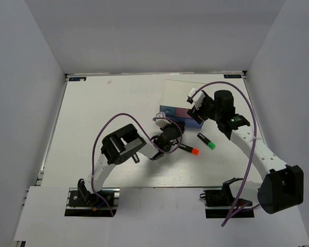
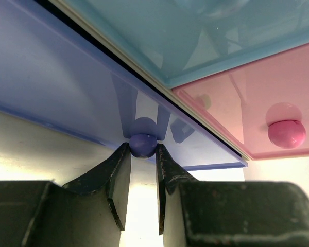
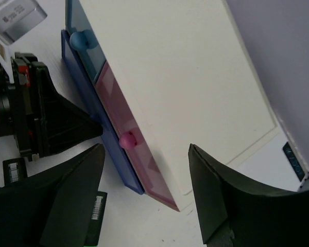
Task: Sort the stationery into containers
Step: Open the drawer in the storage box.
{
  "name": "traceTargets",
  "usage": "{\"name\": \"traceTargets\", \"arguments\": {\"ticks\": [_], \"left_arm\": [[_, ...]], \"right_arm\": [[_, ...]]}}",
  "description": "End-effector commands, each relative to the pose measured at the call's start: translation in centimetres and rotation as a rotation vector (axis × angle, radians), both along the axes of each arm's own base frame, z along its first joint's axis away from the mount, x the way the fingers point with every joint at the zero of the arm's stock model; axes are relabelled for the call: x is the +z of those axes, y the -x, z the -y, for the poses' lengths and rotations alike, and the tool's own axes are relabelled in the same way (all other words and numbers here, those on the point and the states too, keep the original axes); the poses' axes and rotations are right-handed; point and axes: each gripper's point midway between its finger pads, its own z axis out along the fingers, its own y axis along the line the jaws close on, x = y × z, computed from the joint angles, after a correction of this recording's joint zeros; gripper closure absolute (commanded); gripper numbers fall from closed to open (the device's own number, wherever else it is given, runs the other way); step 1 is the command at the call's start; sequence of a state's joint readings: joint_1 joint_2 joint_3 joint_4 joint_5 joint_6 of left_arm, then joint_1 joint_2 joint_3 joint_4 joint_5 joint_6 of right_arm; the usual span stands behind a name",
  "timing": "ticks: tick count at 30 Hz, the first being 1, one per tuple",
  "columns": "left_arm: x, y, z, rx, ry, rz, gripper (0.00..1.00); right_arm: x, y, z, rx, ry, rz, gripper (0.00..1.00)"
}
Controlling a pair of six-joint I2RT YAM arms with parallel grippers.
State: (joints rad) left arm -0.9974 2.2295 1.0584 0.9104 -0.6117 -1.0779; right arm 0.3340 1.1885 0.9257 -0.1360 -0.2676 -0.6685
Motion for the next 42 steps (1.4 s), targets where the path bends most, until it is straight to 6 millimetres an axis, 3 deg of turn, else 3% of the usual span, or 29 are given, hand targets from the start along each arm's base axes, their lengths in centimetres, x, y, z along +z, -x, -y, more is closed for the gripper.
{"name": "traceTargets", "arguments": {"ticks": [1,6,12,15,16,18,19,21,22,31,42], "left_arm": [[2.6,0.6,0.3,-0.028,0.002,0.022,0.8],[2.5,0.8,0.3,-0.037,0.003,0.02,0.8],[2.7,0.9,0.4,-0.046,0.011,0.024,0.8],[2.5,1.0,0.4,-0.055,0.012,0.022,0.8],[2.5,1.0,0.4,-0.055,0.012,0.022,0.8],[2.6,1.2,0.2,-0.055,0.013,0.022,0.8],[3.3,1.1,0.3,-0.055,0.028,0.033,0.8],[2.5,1.5,0.0,-0.064,0.011,0.019,0.8],[3.3,1.5,0.1,-0.064,0.027,0.03,0.8],[2.6,2.4,-0.5,-0.091,0.018,0.018,0.81],[2.6,4.5,0.6,-0.149,0.012,0.018,0.81]], "right_arm": [[-0.2,-0.3,-0.3,0.052,0.048,-0.011,0.29],[-2.4,-1.0,-0.2,0.044,0.088,-0.061,0.3],[-2.8,-2.7,0.2,-0.014,0.1,-0.045,0.3],[-2.9,-3.3,0.4,-0.036,0.103,-0.051,0.39],[-3.2,-3.7,0.4,-0.044,0.106,-0.059,0.47],[-3.4,-3.9,0.5,-0.057,0.109,-0.071,0.54],[-3.4,-4.2,0.6,-0.073,0.11,-0.073,0.54],[-3.5,-4.4,0.7,-0.088,0.106,-0.075,0.54],[-3.5,-4.7,0.9,-0.103,0.107,-0.066,0.55],[-3.2,-6.1,2.0,-0.19,0.122,-0.04,0.55],[-3.5,-7.0,2.5,-0.238,0.133,-0.041,0.54]]}}
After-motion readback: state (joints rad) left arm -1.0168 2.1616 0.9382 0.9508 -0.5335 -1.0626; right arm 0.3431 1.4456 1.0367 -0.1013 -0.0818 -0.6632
